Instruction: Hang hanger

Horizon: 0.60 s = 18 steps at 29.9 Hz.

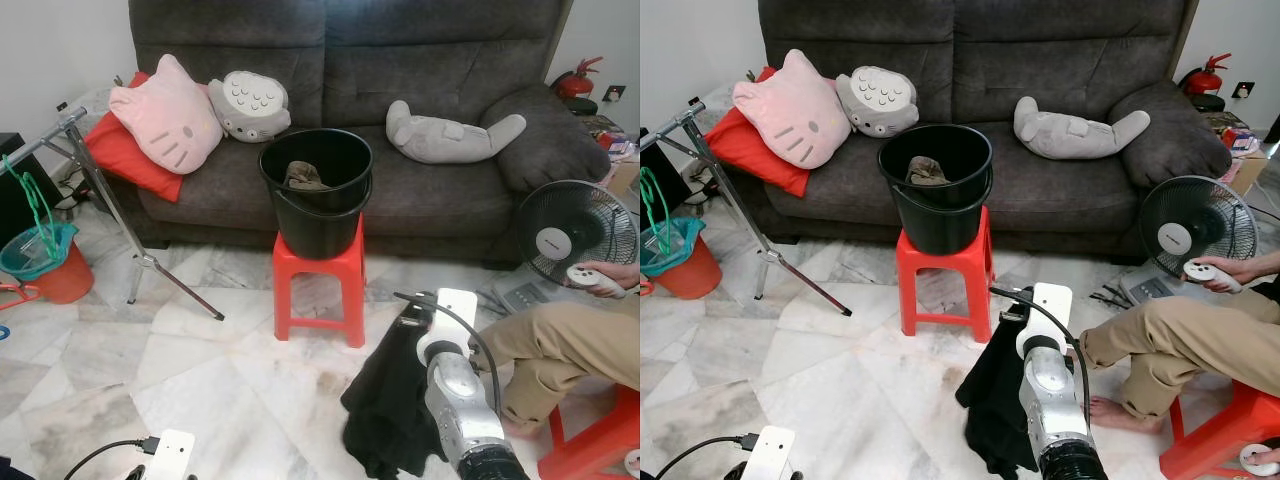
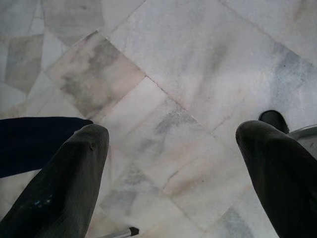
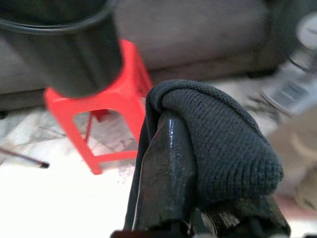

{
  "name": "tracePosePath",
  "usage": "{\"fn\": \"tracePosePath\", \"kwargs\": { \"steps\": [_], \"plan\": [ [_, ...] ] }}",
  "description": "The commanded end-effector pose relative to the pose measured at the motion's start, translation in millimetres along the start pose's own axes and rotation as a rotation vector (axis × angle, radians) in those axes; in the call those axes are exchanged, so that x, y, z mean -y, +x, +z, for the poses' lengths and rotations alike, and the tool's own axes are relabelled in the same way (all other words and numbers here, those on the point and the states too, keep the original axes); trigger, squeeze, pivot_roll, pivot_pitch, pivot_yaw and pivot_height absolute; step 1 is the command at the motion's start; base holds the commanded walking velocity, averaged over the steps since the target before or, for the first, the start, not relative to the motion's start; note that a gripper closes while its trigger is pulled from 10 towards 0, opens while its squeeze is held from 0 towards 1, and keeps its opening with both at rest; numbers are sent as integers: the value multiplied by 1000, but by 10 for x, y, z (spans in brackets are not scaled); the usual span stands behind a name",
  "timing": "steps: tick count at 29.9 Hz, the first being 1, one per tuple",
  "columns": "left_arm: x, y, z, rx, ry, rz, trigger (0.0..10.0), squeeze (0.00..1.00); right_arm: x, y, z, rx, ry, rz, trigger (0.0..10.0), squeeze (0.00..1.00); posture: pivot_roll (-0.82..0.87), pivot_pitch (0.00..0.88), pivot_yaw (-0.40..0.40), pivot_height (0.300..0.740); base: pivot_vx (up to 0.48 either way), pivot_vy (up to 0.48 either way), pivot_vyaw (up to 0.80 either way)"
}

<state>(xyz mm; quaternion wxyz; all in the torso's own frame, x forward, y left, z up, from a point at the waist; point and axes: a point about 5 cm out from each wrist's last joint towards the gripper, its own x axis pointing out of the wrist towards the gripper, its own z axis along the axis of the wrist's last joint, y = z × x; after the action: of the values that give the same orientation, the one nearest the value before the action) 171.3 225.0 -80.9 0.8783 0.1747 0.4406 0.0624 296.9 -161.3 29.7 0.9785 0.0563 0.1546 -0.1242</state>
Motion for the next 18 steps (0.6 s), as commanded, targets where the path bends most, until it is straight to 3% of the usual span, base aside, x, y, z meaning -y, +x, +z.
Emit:
{"fn": "tracePosePath", "kwargs": {
  "steps": [1, 4, 5, 6, 9, 11, 13, 15, 16, 18],
  "plan": [
    [-22, -6, -39, -14, -36, 18, 10000, 0, 112, 21, -19, -23, 116, -111, 10000, 0, -12, 0, 52, 740, 0, 0, 0],
    [-22, -5, -33, -17, -39, 25, 10000, 0, 274, -2, -226, -166, 433, -282, 10000, 0, -13, 0, 51, 740, 0, 0, 0],
    [-22, -5, -33, -17, -39, 25, 10000, 0, 274, -2, -226, -166, 433, -282, 10000, 0, -13, 0, 51, 740, 0, 0, 0],
    [-20, -4, -31, -17, -43, 26, 10000, 0, 298, -18, -302, -204, 501, -309, 10000, 0, -12, 0, 50, 740, 0, 0, 0],
    [-17, -3, -27, -17, -39, 22, 10000, 0, 292, -22, -329, -209, 497, -304, 10000, 0, -9, 0, 50, 740, 0, 0, 0],
    [-17, -3, -25, -15, -38, 21, 10000, 0, 251, -18, -330, -206, 428, -267, 10000, 0, -9, 0, 50, 740, 0, 0, 0],
    [-18, -2, -23, -14, -38, 21, 10000, 0, 149, 0, -308, -196, 259, -163, 10000, 0, -7, 0, 48, 740, 0, 0, 0],
    [-19, -2, -22, -14, -38, 22, 10000, 0, 90, 8, -271, -166, 168, -100, 10000, 0, -5, 0, 46, 740, 0, 0, 0],
    [-18, -2, -23, -15, -38, 22, 10000, 0, 32, 10, -240, -127, 11, -26, 10000, 0, -5, 0, 46, 740, 0, 0, 0],
    [-18, -2, -25, -17, -40, 23, 10000, 0, -21, 3, -237, -97, -138, 49, 10000, 0, -5, 0, 46, 740, 0, 0, 0]
  ]
}}
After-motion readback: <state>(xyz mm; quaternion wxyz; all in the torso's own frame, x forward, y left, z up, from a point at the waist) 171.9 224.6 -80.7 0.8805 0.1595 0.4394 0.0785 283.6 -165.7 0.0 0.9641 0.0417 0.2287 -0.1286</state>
